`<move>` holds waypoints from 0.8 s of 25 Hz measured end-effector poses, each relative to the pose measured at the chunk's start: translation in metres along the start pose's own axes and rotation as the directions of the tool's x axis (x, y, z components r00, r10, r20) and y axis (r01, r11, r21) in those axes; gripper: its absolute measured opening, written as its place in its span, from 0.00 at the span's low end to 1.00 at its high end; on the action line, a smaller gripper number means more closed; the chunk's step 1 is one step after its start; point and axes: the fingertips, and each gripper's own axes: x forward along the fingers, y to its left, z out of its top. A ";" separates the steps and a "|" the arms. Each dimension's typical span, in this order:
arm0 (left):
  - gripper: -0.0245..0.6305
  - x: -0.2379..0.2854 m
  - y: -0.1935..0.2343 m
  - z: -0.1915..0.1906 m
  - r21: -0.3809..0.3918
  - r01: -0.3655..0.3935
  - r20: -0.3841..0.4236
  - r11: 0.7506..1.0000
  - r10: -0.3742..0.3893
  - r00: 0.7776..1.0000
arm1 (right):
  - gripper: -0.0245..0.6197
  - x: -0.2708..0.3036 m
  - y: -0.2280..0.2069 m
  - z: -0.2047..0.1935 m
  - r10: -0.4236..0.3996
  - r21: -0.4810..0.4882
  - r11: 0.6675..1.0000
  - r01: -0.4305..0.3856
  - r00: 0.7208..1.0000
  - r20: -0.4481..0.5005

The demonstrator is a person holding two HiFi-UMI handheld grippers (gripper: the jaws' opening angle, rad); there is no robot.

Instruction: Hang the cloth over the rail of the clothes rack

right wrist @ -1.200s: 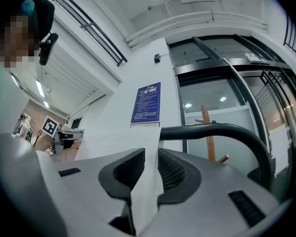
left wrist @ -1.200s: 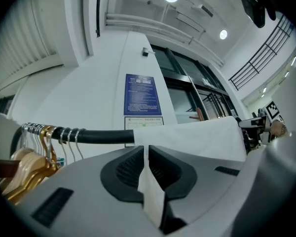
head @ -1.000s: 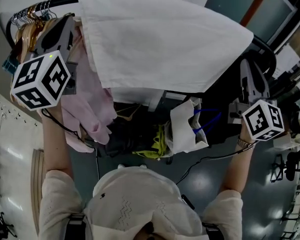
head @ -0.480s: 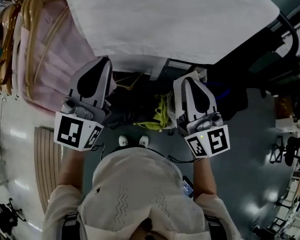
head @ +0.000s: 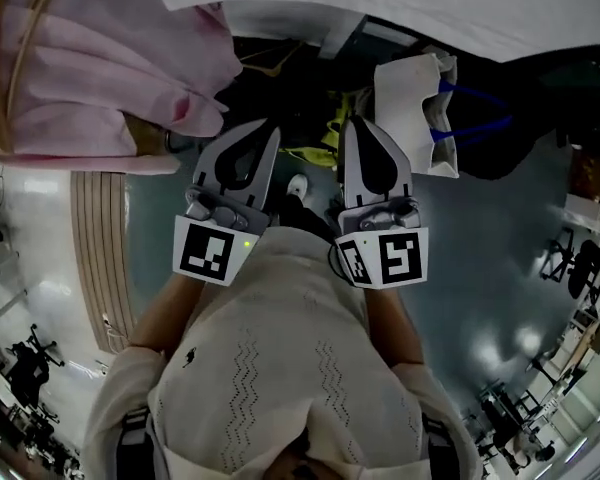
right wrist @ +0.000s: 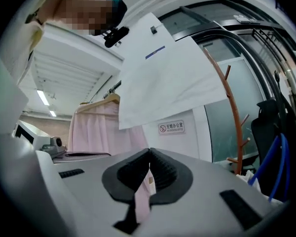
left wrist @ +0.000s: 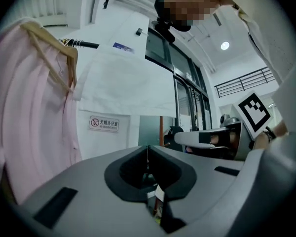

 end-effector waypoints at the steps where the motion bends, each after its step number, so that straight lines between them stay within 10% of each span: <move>1: 0.06 0.000 -0.003 -0.007 -0.010 -0.001 -0.010 1.000 0.001 1.000 | 0.07 -0.001 0.001 -0.006 0.005 -0.011 1.000 -0.006 1.000 -0.012; 20: 0.06 0.002 -0.004 -0.019 -0.030 -0.013 -0.042 0.999 0.012 0.999 | 0.07 -0.006 0.016 -0.033 0.053 -0.019 0.998 -0.055 0.996 -0.064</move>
